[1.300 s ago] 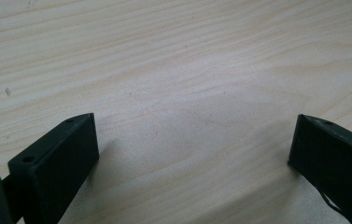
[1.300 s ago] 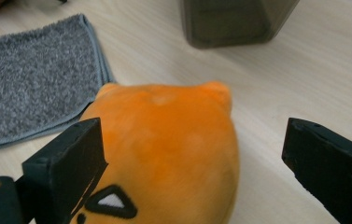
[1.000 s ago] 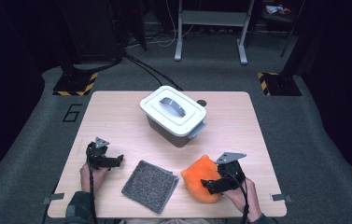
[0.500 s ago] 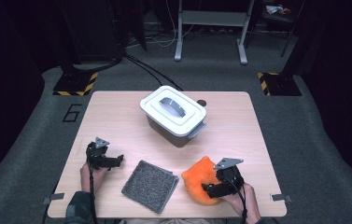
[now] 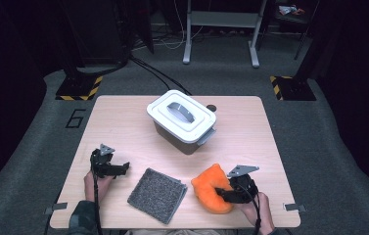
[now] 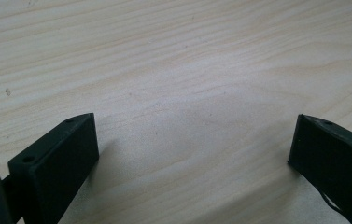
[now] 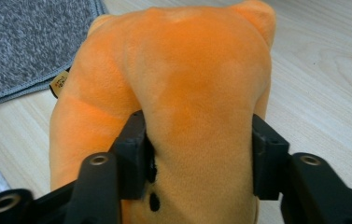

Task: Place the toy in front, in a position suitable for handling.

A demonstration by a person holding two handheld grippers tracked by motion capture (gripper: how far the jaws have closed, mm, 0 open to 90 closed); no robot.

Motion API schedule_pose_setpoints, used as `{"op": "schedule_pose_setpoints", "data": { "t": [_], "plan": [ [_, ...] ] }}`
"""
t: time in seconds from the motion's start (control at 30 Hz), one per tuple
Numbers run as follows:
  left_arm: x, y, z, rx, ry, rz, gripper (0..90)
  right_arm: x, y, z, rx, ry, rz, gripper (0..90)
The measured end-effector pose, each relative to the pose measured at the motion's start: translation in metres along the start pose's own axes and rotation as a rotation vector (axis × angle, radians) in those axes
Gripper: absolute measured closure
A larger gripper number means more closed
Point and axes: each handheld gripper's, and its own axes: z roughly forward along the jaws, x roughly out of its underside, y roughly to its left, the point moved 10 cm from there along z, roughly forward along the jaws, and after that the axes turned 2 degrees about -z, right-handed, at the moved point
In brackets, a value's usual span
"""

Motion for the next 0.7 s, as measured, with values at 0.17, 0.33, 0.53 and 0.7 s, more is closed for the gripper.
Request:
{"op": "schedule_pose_setpoints", "data": {
  "t": [0.17, 0.33, 0.53, 0.7],
  "plan": [
    [0.0, 0.0, 0.0, 0.0, 0.0, 0.0, 1.0, -0.004, 0.001, -0.006, -0.026, -0.053, 0.013, 59.5],
    [0.0, 0.0, 0.0, 0.0, 0.0, 0.0, 1.0, -0.011, 0.003, -0.011, -0.026, -0.079, 0.01, 61.3],
    [0.0, 0.0, 0.0, 0.0, -0.001, -0.001, 1.0, -0.019, -0.005, -0.018, -0.004, -0.111, 0.015, 61.7],
    [0.0, 0.0, 0.0, 0.0, 0.0, 0.0, 1.0, -0.026, -0.016, -0.023, 0.028, -0.13, 0.02, 61.1]
  ]
}}
